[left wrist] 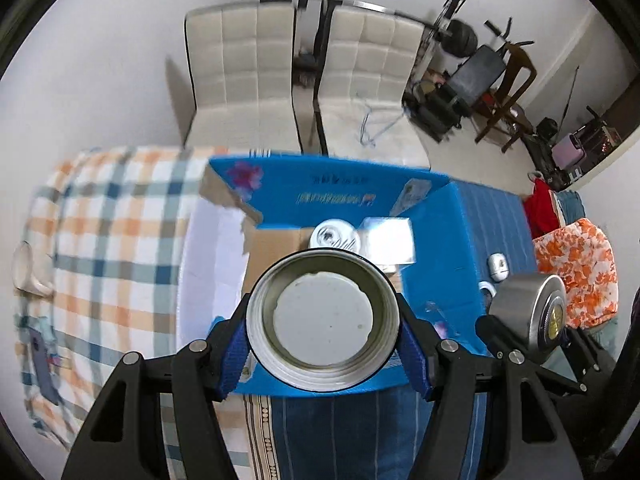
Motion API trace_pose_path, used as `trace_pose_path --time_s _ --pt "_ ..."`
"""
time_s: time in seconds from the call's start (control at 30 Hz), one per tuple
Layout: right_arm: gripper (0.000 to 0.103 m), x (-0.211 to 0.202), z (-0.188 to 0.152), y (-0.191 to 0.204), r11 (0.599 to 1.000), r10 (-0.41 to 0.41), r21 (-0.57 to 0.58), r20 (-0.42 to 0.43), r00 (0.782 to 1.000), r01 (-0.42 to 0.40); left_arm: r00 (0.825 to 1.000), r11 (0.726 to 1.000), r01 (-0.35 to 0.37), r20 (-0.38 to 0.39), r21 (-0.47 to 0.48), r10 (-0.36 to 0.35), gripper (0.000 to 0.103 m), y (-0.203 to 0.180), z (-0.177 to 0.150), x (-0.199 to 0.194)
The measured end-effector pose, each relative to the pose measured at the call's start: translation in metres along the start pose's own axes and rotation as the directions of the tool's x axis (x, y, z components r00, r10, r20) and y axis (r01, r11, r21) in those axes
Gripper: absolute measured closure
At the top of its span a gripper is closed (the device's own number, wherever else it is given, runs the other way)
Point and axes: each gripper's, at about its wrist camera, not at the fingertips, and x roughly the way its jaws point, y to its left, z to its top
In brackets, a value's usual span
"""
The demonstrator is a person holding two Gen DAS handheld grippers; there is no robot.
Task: Organize rigid objects
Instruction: 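Carry the tin lid and speaker into the blue box and release both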
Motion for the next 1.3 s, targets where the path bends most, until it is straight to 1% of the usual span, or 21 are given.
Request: trace_pose_path --time_s 0.13,0.2,0.33,0.37,0.43,0.47,0.53,0.57,0.73,0.9,1.07,1.13,1.17,1.23,1.3 --pt "0.030 0.055 0.002 0.005 1.000 -0.027 0.006 -0.079 0.997 0.028 0.997 0.999 -0.020 -0.082 -0.028 0.018 0.041 0.021 0.012 0.048" --pt "0.030 0.081 0.002 0.008 0.999 -0.036 0.012 -0.122 0.992 0.037 0.992 0.999 -0.050 -0.121 -0.020 0.047 0.041 0.027 0.020 0.075" --pt "0.030 0.119 0.002 0.014 0.998 -0.056 0.023 -0.176 0.983 0.061 0.981 0.997 -0.083 -0.174 -0.009 0.080 0.041 0.036 0.034 0.117" --pt "0.030 0.128 0.003 0.016 0.997 -0.064 0.020 -0.183 0.981 0.069 0.977 0.997 -0.080 -0.197 -0.010 0.077 0.041 0.037 0.039 0.129" --pt "0.030 0.137 0.001 0.020 0.997 -0.072 0.022 -0.197 0.978 0.078 0.973 0.998 -0.057 -0.226 -0.030 0.048 0.041 0.041 0.045 0.143" --pt "0.030 0.143 0.001 0.021 0.996 -0.075 0.021 -0.206 0.976 0.081 0.971 0.998 -0.061 -0.234 -0.027 0.053 0.041 0.041 0.047 0.150" --pt "0.030 0.154 0.003 0.022 0.995 -0.090 0.016 -0.225 0.970 0.096 0.969 0.997 -0.075 -0.237 -0.022 0.067 0.041 0.041 0.051 0.156" --pt "0.030 0.159 0.003 0.023 0.995 -0.092 0.012 -0.232 0.968 0.098 0.968 0.997 -0.072 -0.243 -0.029 0.063 0.041 0.041 0.053 0.159" --pt "0.029 0.179 0.005 0.030 0.996 -0.077 0.011 -0.282 0.956 0.084 0.962 0.996 -0.079 -0.263 -0.029 0.068 0.040 0.042 0.058 0.169" --pt "0.029 0.195 0.007 0.029 0.995 -0.081 0.022 -0.323 0.943 0.093 0.957 0.995 -0.091 -0.278 -0.028 0.079 0.040 0.045 0.062 0.176" --pt "0.029 0.208 0.012 0.032 0.995 -0.084 0.021 -0.370 0.925 0.098 0.947 0.995 -0.092 -0.313 -0.036 0.076 0.040 0.045 0.062 0.189" --pt "0.029 0.215 0.014 0.033 0.994 -0.090 0.018 -0.395 0.914 0.106 0.945 0.995 -0.094 -0.319 -0.037 0.078 0.040 0.045 0.061 0.192" --pt "0.029 0.217 0.015 0.026 0.994 -0.087 0.021 -0.412 0.907 0.105 0.943 0.995 -0.097 -0.322 -0.035 0.080 0.040 0.046 0.060 0.193" --pt "0.029 0.226 0.019 0.030 0.994 -0.092 0.014 -0.441 0.893 0.109 0.942 0.995 -0.096 -0.325 -0.034 0.080 0.040 0.047 0.060 0.195" --pt "0.029 0.230 0.023 0.029 0.994 -0.093 0.013 -0.447 0.890 0.110 0.938 0.994 -0.101 -0.335 -0.037 0.083 0.040 0.050 0.058 0.197"
